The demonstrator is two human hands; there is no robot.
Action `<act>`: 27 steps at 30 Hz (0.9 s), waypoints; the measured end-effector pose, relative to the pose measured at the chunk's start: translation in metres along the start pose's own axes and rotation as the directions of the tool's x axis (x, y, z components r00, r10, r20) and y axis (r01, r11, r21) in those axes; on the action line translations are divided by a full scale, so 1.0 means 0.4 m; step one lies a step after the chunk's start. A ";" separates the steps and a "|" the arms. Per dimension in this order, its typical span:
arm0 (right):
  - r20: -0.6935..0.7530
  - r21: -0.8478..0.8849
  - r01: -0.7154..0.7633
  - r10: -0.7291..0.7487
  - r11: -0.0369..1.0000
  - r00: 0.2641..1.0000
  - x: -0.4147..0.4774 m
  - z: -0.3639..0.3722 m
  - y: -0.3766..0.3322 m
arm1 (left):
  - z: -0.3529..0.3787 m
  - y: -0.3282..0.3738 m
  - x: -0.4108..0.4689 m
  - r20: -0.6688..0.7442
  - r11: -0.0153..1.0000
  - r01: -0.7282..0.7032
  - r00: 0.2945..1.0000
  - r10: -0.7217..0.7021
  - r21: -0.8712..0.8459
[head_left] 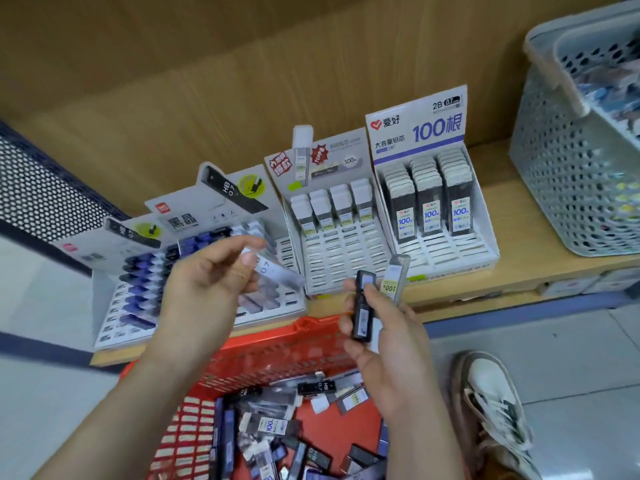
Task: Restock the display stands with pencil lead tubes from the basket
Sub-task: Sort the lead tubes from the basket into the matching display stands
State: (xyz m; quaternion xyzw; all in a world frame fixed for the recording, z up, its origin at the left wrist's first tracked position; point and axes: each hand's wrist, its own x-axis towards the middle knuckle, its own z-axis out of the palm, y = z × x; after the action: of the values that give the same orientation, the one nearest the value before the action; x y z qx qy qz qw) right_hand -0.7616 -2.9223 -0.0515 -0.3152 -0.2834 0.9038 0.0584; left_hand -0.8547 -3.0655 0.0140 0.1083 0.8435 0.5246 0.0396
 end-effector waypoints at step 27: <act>0.338 -0.684 0.316 -0.099 0.658 0.936 0.053 0.314 0.155 | -0.487 -0.238 0.104 -0.061 0.812 -0.047 0.993 0.102 0.582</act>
State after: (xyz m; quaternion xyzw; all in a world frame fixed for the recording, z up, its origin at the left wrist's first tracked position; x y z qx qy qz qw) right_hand -0.8497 -3.0276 -0.0165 -0.1505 -0.6585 0.7373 -0.0074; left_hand -0.9437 -3.2674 0.0176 0.1245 0.9590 0.2488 -0.0537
